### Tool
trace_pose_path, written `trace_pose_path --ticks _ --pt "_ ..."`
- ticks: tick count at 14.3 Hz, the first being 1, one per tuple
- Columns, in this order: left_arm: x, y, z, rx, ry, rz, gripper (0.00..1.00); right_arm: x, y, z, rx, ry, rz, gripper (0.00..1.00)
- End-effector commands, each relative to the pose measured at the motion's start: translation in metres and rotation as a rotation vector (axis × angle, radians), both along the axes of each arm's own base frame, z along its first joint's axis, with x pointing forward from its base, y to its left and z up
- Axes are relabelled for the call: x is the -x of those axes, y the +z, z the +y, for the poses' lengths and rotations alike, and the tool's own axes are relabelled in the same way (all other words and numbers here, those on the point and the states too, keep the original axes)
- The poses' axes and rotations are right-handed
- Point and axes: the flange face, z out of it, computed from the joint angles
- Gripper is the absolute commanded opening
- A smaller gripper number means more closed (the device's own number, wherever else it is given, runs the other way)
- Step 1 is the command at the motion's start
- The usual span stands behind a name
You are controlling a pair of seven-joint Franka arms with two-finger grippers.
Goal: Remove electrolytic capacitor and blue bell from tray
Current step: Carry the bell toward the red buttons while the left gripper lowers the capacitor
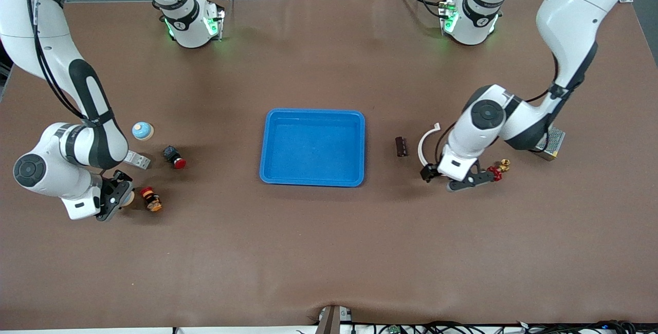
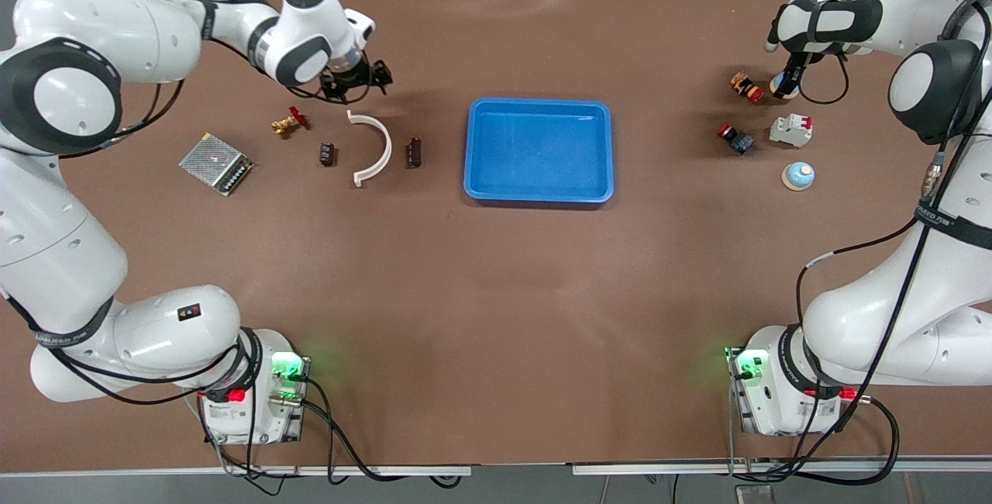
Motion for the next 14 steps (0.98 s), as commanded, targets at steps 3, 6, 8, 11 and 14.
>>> trace_pose_path --ticks 3,6,8,11,14 --pt "-0.038 0.03 0.075 0.0 -0.032 0.057 1.0 0.002 -0.002 -0.003 -0.001 0.017 -0.015 0.32" --pt "-0.06 0.034 0.116 0.022 -0.046 0.075 1.0 0.003 -0.003 -0.004 -0.001 0.014 -0.015 0.33" --pt "-0.069 0.04 0.149 0.016 -0.065 0.073 1.0 0.003 -0.003 -0.004 -0.004 0.009 -0.015 0.43" --pt "-0.081 0.055 0.187 0.05 -0.105 0.079 1.0 0.002 -0.003 -0.003 -0.01 0.002 -0.014 1.0" --pt "-0.089 0.072 0.224 0.06 -0.128 0.096 1.0 0.003 -0.002 -0.004 -0.012 -0.011 -0.009 1.0"
